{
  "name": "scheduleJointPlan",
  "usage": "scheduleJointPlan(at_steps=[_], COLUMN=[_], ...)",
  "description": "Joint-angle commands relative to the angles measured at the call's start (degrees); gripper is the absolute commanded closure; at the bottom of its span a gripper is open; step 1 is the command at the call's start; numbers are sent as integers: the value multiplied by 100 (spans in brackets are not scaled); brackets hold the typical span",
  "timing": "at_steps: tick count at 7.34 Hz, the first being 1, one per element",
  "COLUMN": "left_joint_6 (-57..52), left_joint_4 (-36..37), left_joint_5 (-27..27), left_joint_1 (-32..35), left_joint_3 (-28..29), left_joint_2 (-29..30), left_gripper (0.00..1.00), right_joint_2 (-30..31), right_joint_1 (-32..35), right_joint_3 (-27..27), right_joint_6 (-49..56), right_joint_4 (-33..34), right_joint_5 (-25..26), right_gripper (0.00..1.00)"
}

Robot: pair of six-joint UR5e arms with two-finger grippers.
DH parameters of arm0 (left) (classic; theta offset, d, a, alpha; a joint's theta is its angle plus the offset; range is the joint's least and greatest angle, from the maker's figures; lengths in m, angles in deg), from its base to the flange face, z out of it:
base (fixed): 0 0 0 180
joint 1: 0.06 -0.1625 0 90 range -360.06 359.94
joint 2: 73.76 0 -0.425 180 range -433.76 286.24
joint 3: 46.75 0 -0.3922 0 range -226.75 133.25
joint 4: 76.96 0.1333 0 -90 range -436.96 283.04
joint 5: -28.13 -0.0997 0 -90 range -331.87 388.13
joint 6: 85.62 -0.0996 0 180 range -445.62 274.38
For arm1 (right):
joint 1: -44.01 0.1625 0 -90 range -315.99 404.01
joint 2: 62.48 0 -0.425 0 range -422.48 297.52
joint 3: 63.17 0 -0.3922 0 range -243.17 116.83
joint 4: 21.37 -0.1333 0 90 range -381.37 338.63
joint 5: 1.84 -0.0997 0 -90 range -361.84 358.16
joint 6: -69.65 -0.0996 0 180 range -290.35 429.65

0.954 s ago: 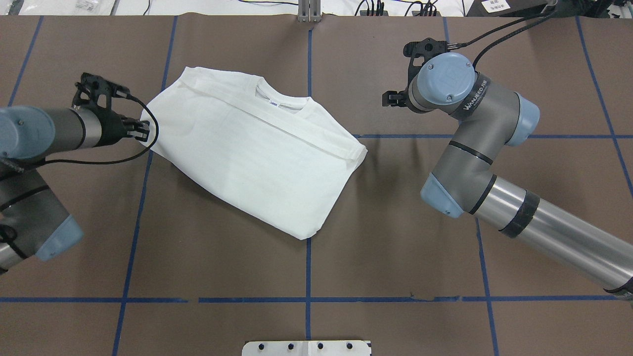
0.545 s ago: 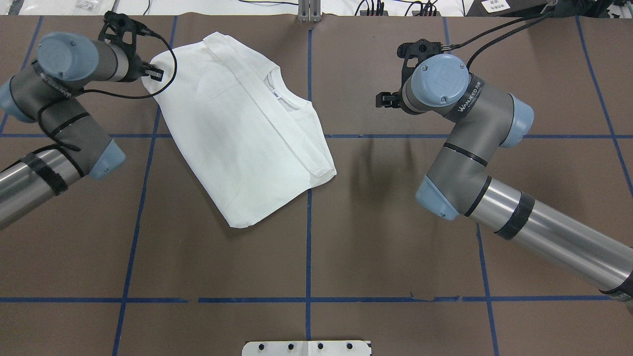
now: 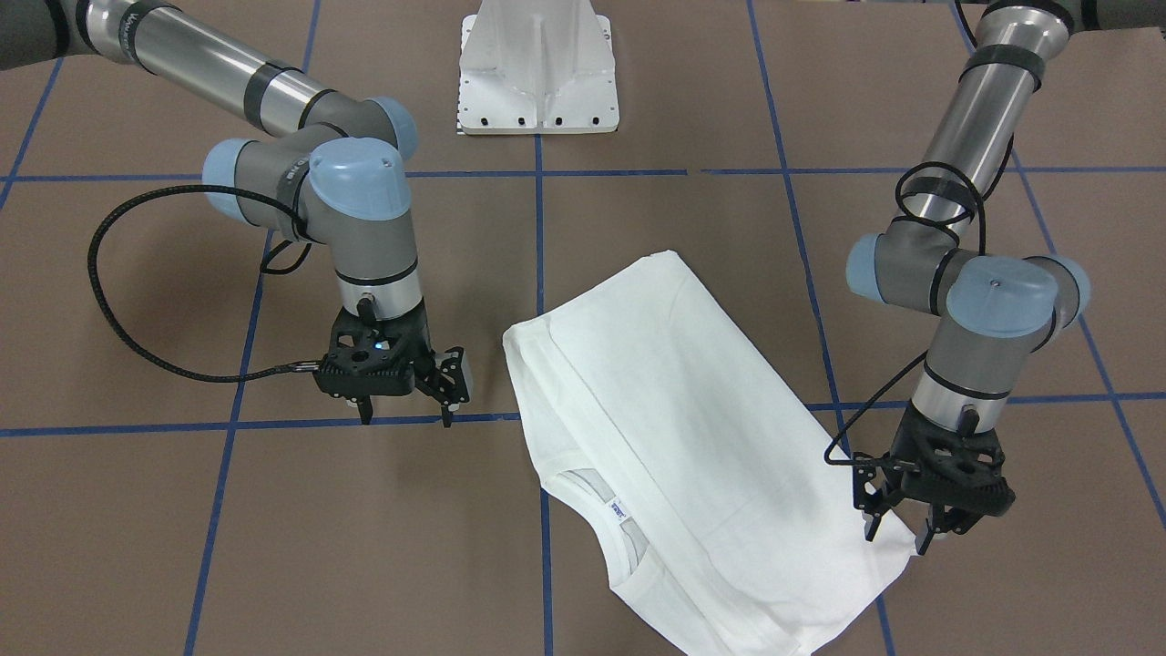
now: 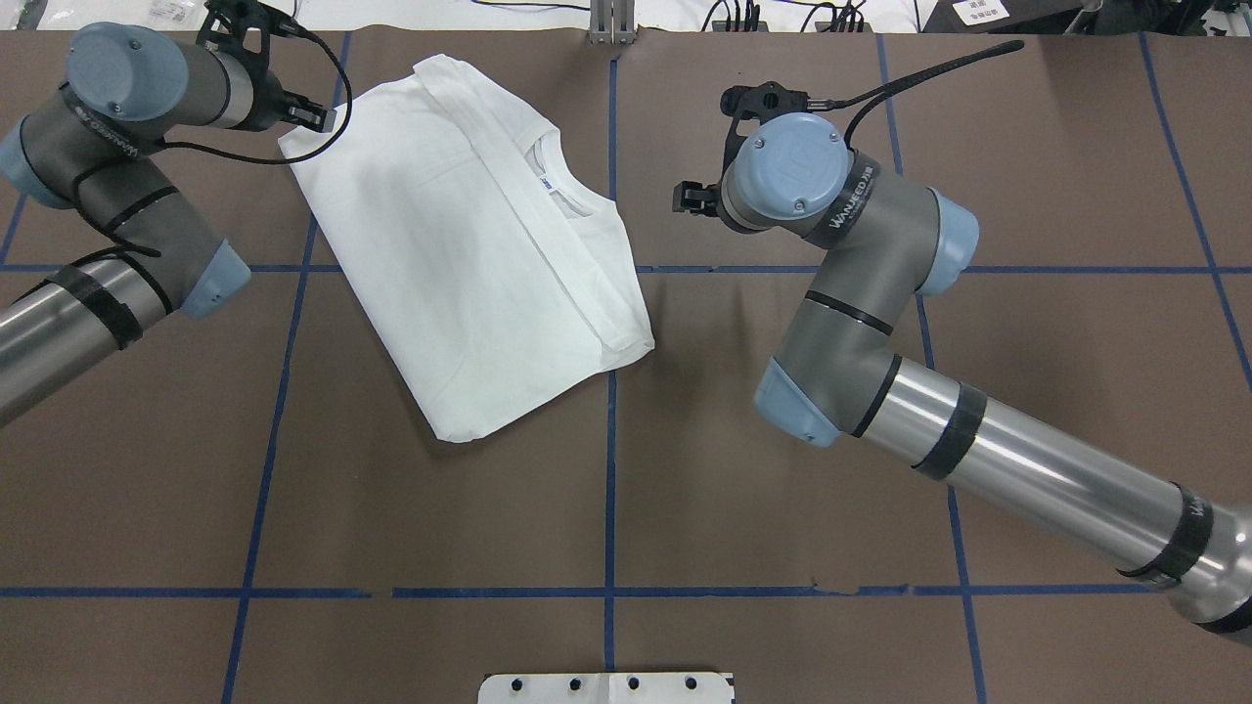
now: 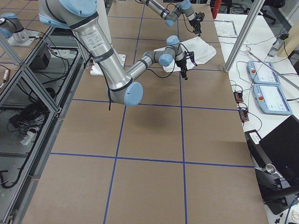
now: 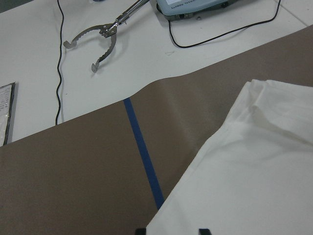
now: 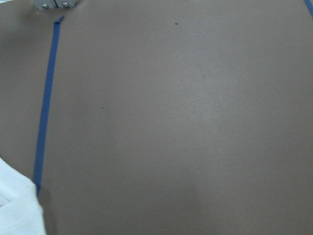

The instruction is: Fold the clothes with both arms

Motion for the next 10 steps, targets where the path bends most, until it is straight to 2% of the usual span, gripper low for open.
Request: scheduleJointPlan(at_steps=[1,2,3,4,9,10], left_joint_6=[43,287,446,474,553,553], left_joint_4=[-51,-51,-51,-59,-51,-51], left_joint_5=[107,107,107,98,98,98], left_joint_1=[7,-11,-46,-55,-64,-64], left_joint_3=[-473,-535,-554,-562,-554,-554], left_joint_2=[-362,-381,-381,-450,-460,-460], left_gripper=[0,0,0,0,0,0], right_joint_2=[-1119,-1561,-1609,-1687,-1583,-1583], right_joint_1=[-256,-335,-388,-424,-477,-477], right_joint_3=[1486,2218,2608,2864,2937,2937], right_joint_6=[-665,-772,-773,-764,-422,-421], right_joint_4=[-790,-1186,-1677,-1865,-1797,-1797], right_joint_5=[217,349,385,403,508,508], right_gripper=[4,11,23,28,33,49])
